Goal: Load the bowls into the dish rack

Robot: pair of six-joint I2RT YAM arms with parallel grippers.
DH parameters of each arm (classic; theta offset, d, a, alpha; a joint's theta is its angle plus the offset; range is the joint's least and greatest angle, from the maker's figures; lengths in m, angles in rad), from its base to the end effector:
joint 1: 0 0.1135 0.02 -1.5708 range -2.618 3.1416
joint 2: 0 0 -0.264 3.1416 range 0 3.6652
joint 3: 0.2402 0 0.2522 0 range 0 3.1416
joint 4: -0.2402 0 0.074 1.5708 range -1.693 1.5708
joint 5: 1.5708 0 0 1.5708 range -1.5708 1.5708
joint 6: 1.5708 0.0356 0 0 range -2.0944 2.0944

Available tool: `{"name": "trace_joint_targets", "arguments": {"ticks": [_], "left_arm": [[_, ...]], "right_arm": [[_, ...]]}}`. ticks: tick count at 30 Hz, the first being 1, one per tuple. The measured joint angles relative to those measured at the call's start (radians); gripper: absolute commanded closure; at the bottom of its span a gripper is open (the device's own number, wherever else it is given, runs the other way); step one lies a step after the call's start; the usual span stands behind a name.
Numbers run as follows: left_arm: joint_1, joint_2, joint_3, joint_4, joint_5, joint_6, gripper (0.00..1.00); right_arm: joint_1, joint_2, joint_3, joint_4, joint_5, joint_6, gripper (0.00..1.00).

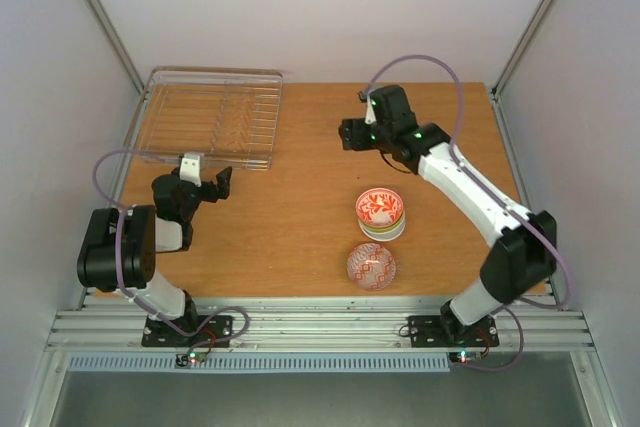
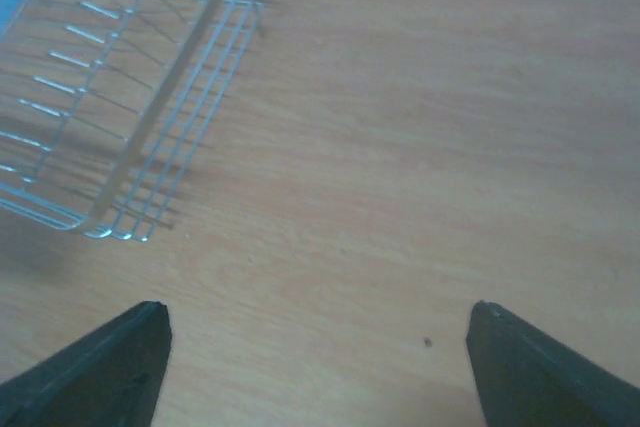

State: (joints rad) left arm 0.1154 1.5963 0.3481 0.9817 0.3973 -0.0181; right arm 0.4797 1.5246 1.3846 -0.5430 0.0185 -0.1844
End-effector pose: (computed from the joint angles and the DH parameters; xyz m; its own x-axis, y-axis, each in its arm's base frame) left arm 0.2642 0.0168 0.1360 -0.2663 -0.0477 -0.9627 0.2598 0.9582 -0.1193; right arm 0.3053 0.1581 0.3333 -0.4681 -0.4502 -0.7604 -0.5437 0.8251 -0.1537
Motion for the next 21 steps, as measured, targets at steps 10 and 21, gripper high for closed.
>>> {"name": "trace_joint_targets", "arguments": {"ticks": [10,21], "left_arm": [[0.000,0.000,0.000,0.000,0.000,0.000,0.01],[0.000,0.000,0.000,0.000,0.000,0.000,0.01]], "right_arm": [[0.090,0.412,0.367,0.018,-0.117,-0.058,0.99],[0.175,0.650,0.530,0.011,-0.204,-0.078,0.48]]}}
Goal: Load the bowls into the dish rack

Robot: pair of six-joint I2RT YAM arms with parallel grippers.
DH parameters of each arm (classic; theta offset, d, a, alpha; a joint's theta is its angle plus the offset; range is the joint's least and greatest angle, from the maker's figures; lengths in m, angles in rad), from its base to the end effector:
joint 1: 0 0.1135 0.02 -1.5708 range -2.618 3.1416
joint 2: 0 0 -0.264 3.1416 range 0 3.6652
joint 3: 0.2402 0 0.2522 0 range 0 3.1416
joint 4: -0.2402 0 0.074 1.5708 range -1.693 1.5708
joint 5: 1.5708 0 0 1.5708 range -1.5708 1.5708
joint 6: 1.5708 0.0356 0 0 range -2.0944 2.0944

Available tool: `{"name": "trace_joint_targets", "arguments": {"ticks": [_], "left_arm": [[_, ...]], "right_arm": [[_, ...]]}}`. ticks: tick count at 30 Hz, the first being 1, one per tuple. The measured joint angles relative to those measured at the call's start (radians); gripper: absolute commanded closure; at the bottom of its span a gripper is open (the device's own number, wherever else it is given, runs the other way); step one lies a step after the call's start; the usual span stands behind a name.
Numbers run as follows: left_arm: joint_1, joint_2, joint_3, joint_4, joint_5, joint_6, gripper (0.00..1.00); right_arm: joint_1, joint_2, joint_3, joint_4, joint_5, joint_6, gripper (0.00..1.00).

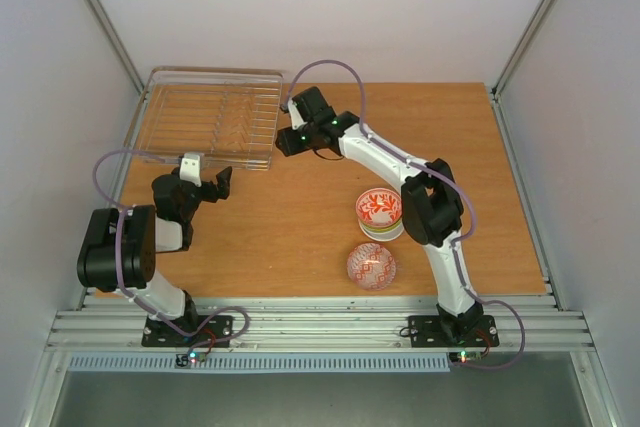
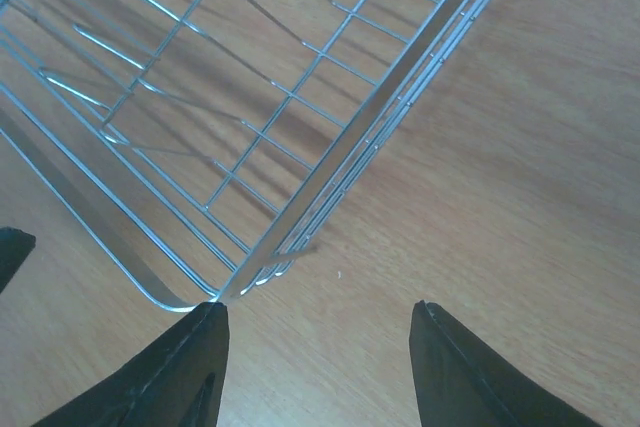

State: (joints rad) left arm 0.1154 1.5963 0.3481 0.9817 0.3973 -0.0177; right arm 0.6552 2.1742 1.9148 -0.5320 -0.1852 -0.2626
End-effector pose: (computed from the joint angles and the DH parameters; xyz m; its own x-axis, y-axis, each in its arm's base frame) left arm 0.2642 0.0168 0.1360 -0.2662 -0.0473 -0.9627 0.2600 0.9583 -0.1190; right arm 0.3913 0.3090 0.2485 -0.3626 -0.6004 -0.7128 -0.8239 0.5640 -0.0560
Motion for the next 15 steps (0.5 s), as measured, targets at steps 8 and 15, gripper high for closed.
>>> {"name": "trace_joint_targets", "arguments": {"ticks": [8,15], "left_arm": [[0.000,0.000,0.000,0.000,0.000,0.000,0.01],[0.000,0.000,0.000,0.000,0.000,0.000,0.01]], "right_arm": [[0.002,0.074,0.136,-0.003,-0.030,0.026,0.48],[0.016,0.243,0.369,-0.058,-0.027,0.047,0.51]]}}
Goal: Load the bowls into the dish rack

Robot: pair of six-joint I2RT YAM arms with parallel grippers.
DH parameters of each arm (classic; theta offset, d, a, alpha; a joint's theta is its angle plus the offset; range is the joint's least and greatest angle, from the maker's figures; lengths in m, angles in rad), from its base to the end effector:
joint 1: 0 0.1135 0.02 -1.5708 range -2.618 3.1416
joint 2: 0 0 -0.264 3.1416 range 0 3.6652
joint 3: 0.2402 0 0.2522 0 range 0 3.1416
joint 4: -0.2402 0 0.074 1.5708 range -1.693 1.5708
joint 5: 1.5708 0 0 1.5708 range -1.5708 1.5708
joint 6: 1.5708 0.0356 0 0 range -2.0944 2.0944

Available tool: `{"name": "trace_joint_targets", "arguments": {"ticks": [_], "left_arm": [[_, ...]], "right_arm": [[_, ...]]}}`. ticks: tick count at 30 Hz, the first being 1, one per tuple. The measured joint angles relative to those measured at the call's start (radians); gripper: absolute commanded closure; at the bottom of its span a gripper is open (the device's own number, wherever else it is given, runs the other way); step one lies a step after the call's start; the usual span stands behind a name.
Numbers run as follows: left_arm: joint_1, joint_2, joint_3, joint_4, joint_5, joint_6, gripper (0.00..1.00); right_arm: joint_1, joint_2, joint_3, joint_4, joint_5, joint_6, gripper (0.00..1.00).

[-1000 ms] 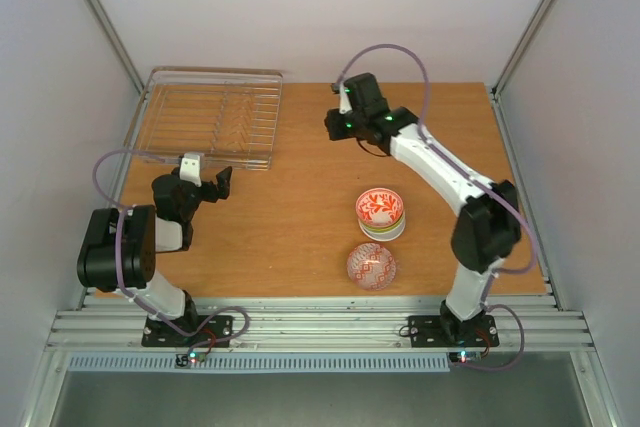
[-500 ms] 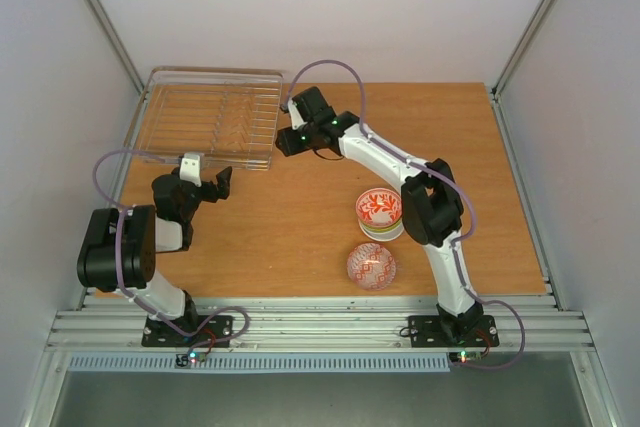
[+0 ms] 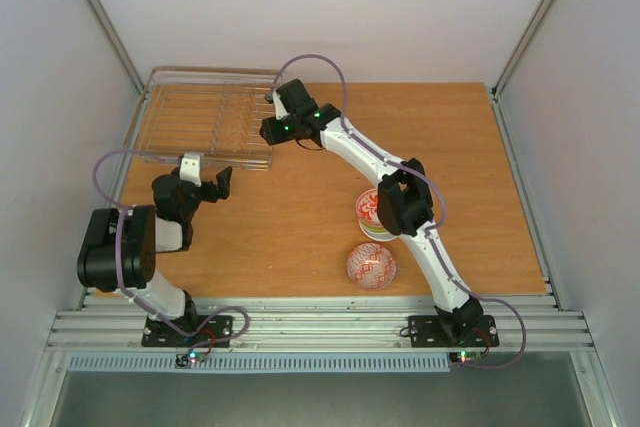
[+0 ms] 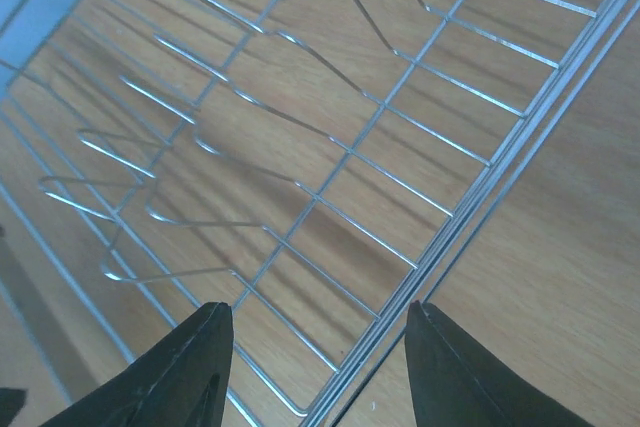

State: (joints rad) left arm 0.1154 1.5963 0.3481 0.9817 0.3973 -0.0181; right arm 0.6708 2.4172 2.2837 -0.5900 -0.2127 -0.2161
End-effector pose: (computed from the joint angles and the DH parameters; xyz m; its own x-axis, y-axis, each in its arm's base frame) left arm 0.2642 0.0168 0.1360 -0.2663 -0.0477 -0.9627 0.2598 0.9582 -0.1193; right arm 0.4262 0.3478 0.2433 -0.3497 -0.5450 -0.7620 -0.8257 0.5636 -0.0242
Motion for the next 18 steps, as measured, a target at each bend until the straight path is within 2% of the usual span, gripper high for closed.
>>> {"name": "trace_joint_targets", "arguments": {"ticks": [4,11,16,18], "left_arm": [[0.000,0.000,0.000,0.000,0.000,0.000,0.01],[0.000,0.000,0.000,0.000,0.000,0.000,0.01],[0.000,0.000,0.000,0.000,0.000,0.000,0.01],[0.000,0.000,0.000,0.000,0.000,0.000,0.05]], "right_arm": [[0.003,0.060,0.085,-0.042,0.026,0.010,0.52],[0.028,0.064,0.094,-0.113,0.094,0.005,0.52],[0.056,0.078,0.103,-0.140,0.124,-0.009,0.62],[0.059,0.085,0.103,-0.148,0.126,-0.011,0.66]]}}
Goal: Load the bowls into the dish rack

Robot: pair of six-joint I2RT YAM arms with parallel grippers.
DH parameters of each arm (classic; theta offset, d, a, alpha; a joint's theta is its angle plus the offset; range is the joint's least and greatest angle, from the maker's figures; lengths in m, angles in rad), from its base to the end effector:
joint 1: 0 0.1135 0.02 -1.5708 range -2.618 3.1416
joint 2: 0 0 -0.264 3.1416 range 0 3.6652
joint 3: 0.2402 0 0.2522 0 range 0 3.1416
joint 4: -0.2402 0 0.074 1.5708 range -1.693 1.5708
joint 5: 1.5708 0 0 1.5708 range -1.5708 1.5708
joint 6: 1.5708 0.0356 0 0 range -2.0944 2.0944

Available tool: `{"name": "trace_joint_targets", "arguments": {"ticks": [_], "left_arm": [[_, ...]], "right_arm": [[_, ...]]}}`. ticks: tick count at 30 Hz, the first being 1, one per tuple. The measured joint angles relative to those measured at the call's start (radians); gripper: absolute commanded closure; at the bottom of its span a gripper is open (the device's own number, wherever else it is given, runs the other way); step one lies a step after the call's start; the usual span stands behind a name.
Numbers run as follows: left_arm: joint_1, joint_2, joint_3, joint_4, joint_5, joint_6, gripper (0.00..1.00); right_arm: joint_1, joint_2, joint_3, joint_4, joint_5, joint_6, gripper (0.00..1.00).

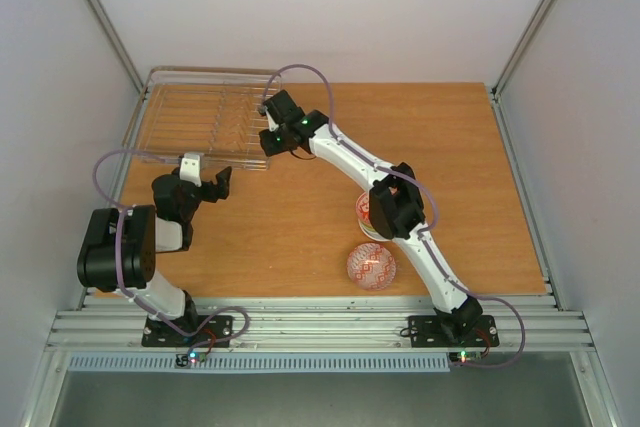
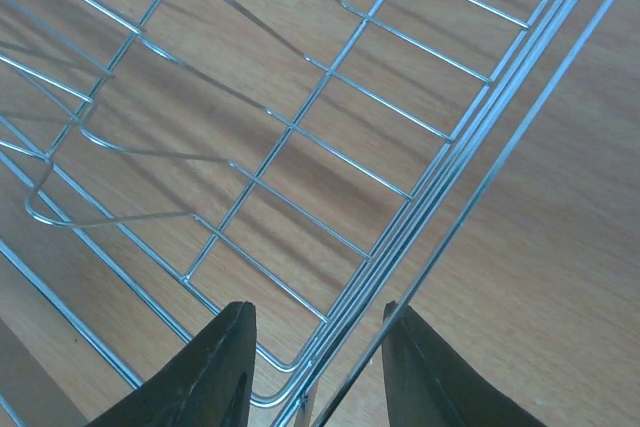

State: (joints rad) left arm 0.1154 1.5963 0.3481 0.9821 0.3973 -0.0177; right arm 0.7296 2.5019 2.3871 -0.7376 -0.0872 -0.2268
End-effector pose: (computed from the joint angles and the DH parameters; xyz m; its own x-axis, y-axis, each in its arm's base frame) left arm 0.2642 0.0168 0.1360 -0.2659 -0.0472 -0.9629 0.2600 0.9583 -0.1188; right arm 0.4110 0.3716 0.2202 -0.3879 -0.6474 -0.6561 -0.8149 0.5735 -0.0841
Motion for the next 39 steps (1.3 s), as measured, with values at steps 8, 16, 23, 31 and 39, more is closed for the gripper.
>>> {"name": "trace_joint_targets", "arguments": {"ticks": [8,16,23,31,39], "left_arm": [[0.000,-0.045,-0.035,0.039,-0.001,0.000,0.14],[0.000,-0.052,-0.066,0.071,-0.002,-0.001,0.20],[-0.006,-0.134,0.073,-0.209,-0.047,-0.002,0.20],[-0.004,-0.443,0.225,-0.526,-0.100,0.034,0.17],[0.014,-0.454,0.348,-0.744,-0.203,0.134,0.13]], "right_arm": [[0.001,-0.003,-0.016,0.016,0.029,0.027,0.69],[0.005,-0.006,-0.015,0.017,0.051,0.023,0.68],[0.010,0.001,0.002,0.002,0.080,-0.001,0.67],[0.005,0.005,0.014,-0.019,0.168,0.070,0.99],[0.057,-0.219,-0.370,0.097,0.163,-0.056,0.99]]}}
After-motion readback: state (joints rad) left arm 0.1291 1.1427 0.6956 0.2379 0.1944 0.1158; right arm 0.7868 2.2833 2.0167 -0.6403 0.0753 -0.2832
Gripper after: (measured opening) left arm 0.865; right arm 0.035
